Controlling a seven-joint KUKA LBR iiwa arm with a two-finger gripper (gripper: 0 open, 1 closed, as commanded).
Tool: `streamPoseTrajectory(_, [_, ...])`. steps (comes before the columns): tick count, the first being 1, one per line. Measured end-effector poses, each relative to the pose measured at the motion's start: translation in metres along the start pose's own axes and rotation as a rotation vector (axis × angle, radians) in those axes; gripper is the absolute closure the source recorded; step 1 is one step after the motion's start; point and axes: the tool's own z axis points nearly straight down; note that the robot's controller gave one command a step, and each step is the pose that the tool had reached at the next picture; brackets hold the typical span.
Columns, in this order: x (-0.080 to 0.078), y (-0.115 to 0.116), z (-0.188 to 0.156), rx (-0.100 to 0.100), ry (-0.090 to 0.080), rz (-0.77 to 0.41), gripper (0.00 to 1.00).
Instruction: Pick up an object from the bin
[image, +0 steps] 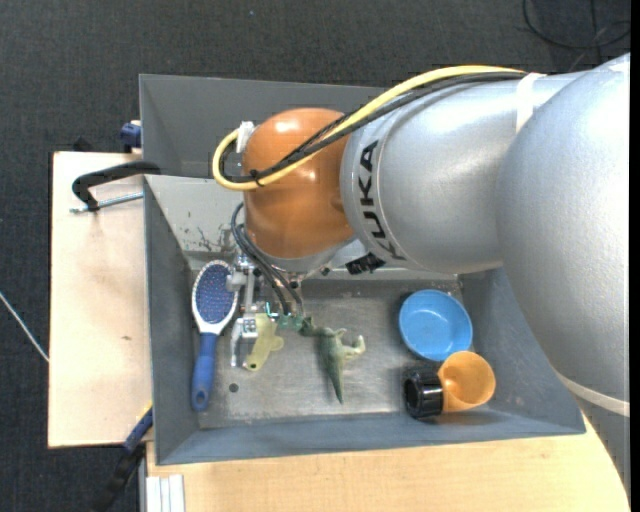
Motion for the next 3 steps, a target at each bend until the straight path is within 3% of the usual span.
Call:
streamPoseTrajectory(1, [-0.029, -0.052, 0.095, 0.001, -0.022, -0.266, 0.00])
streamPoseTrajectory(2, [0.021, -0.050, 0.067, 0.002, -0.012, -0.613, 0.00])
streamPoseTrajectory(3, [-0.030, -0.091, 0.067, 0.004, -0.015, -0.720, 0.00])
